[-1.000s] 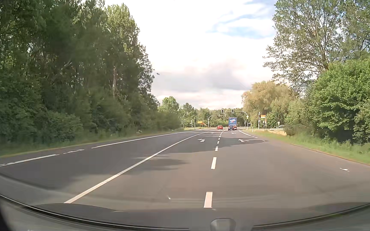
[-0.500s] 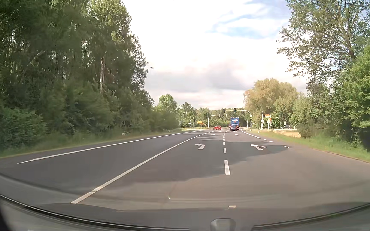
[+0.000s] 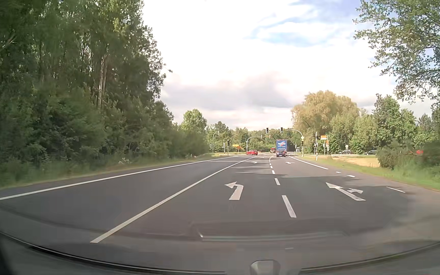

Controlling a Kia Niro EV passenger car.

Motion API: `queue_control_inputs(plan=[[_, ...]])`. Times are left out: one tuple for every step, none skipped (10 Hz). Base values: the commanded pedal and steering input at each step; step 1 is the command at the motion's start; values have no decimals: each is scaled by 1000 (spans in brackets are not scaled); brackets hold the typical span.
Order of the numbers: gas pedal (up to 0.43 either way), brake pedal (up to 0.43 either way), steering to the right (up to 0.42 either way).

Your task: Follow the waypoints while adhering to traffic rules and regulations

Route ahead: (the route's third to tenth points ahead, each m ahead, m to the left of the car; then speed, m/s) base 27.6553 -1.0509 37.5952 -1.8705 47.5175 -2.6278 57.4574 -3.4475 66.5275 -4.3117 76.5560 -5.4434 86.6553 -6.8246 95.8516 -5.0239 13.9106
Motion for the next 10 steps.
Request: queue_control_inputs(plan=[[157, 6, 10], [157, 6, 11], [157, 6, 11], [157, 6, 11], [157, 6, 12], [157, 6, 12], [59, 6, 13], [0, 6, 13], [0, 6, 14], [0, 6, 14]])
